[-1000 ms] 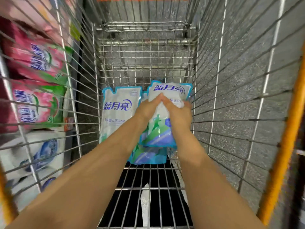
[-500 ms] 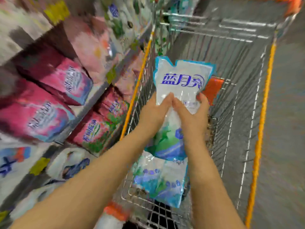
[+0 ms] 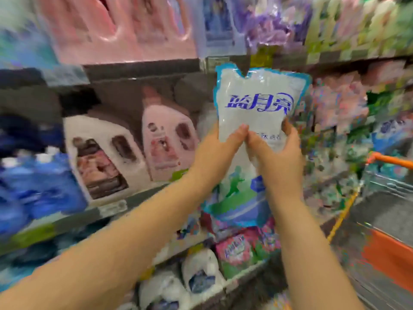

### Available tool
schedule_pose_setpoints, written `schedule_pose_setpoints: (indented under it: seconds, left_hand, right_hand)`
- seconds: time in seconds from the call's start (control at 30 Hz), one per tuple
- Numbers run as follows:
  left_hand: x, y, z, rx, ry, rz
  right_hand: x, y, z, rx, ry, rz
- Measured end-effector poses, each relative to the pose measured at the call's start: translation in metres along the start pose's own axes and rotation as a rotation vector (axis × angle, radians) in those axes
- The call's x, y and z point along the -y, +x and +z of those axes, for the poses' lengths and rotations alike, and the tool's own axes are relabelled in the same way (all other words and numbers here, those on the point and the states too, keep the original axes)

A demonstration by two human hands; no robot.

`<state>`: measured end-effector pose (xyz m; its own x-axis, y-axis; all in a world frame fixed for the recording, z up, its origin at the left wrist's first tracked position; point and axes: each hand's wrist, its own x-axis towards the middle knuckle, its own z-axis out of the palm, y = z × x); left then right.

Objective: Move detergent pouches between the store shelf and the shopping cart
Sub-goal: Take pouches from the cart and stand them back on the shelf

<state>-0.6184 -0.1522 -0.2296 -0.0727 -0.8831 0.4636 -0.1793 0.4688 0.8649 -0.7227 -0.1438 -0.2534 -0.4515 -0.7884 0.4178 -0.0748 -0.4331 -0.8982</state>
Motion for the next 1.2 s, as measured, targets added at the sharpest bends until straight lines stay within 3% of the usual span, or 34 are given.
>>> schedule_pose_setpoints:
  seconds: [0.2, 0.43, 0.73, 1.2]
  left_hand:
    - [-0.06, -0.042, -0.175, -0.245, 0.085, 0.088]
    - [-0.101, -0.06, -0.323, -0.561, 0.172, 0.145]
    - [-0.126, -0.003, -0.419, -0.673, 0.316, 0.366]
    - [-0.126, 0.102, -0.554, -0.876, 0.201, 0.587]
  right_hand:
    - [0.084, -0.072, 0.144, 0.252, 0.169, -0.069]
    - [0.162, -0.126, 0.28, 0.52, 0.29, -0.116]
    - [0.207, -0.104, 0.394, 0.612, 0.454, -0.223]
    - [0.259, -0.056, 0.55, 0.65, 0.43, -0.362]
